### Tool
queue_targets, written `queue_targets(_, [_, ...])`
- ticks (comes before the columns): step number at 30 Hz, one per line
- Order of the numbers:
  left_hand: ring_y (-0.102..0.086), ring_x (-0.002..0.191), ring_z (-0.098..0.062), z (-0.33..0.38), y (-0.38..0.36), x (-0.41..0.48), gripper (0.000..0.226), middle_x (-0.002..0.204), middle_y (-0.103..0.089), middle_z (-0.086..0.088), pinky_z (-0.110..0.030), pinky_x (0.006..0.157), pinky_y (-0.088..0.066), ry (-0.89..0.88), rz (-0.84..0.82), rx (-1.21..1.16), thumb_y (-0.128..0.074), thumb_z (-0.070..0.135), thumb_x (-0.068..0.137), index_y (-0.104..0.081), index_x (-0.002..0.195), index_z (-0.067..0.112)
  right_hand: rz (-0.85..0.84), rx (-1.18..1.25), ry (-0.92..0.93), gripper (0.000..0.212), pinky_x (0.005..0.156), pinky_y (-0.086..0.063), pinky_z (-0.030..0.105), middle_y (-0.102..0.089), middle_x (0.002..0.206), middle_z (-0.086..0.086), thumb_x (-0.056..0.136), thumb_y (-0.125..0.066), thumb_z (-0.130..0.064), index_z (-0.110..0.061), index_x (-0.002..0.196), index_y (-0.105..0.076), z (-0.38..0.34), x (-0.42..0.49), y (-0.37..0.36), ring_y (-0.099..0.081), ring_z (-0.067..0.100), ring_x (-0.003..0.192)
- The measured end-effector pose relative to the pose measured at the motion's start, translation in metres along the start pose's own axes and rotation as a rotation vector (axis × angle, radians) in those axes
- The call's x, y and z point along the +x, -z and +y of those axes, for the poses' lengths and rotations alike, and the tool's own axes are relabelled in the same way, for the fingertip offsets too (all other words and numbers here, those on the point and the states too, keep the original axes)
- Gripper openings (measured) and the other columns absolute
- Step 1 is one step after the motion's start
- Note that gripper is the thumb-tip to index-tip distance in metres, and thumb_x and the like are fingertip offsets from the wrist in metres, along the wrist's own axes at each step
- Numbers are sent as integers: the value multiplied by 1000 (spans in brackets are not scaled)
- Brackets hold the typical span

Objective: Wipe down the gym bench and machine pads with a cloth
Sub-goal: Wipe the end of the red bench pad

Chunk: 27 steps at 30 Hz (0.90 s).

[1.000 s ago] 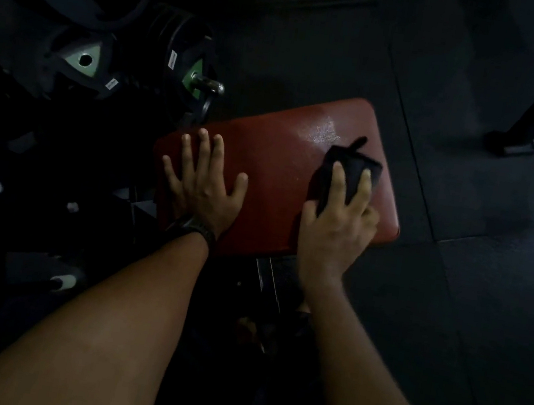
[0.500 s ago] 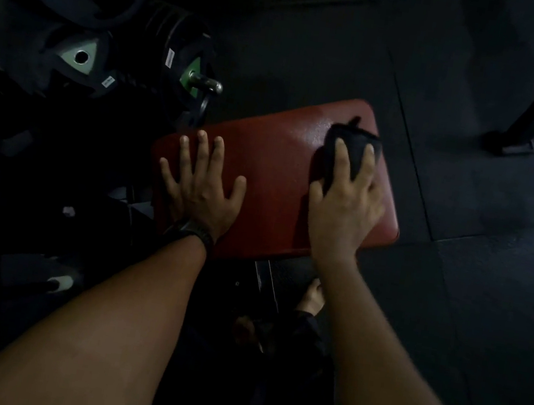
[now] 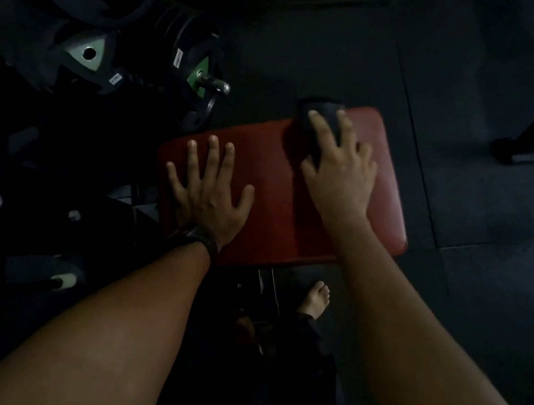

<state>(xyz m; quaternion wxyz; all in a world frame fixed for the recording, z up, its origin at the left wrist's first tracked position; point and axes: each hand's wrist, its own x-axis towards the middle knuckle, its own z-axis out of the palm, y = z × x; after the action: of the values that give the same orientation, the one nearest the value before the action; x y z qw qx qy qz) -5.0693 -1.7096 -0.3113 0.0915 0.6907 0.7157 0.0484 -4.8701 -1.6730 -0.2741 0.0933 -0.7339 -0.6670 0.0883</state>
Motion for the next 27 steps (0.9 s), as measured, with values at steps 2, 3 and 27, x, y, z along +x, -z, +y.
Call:
queue_targets(2, [-6, 157, -34, 1, 1, 0, 84, 170, -16, -4, -68, 120, -3, -4, -5, 2, -30, 63, 88, -26, 161, 21, 63, 11, -208, 74, 92, -44, 47, -21, 165, 6, 92, -62, -38, -40, 156, -25, -1, -17, -4, -47, 34, 121])
queue_targets(3, [-6, 156, -35, 0, 0, -1, 84, 169, -17, -5, -68, 119, -4, -4, -7, 3, -30, 62, 88, -26, 161, 21, 85, 9, -290, 74, 91, -45, 47, -21, 165, 7, 91, -62, -37, -39, 156, -26, -10, -31, -8, -48, 34, 120])
queue_targets(27, [-18, 155, -33, -3, -2, 2, 73, 166, -30, -4, -71, 118, -10, -73, 4, 10, -36, 46, 83, -48, 150, 18, -53, 106, 216, 64, 83, -50, 42, -36, 160, 11, 88, -65, -36, -33, 150, -47, -62, -24, -19, -53, 34, 106])
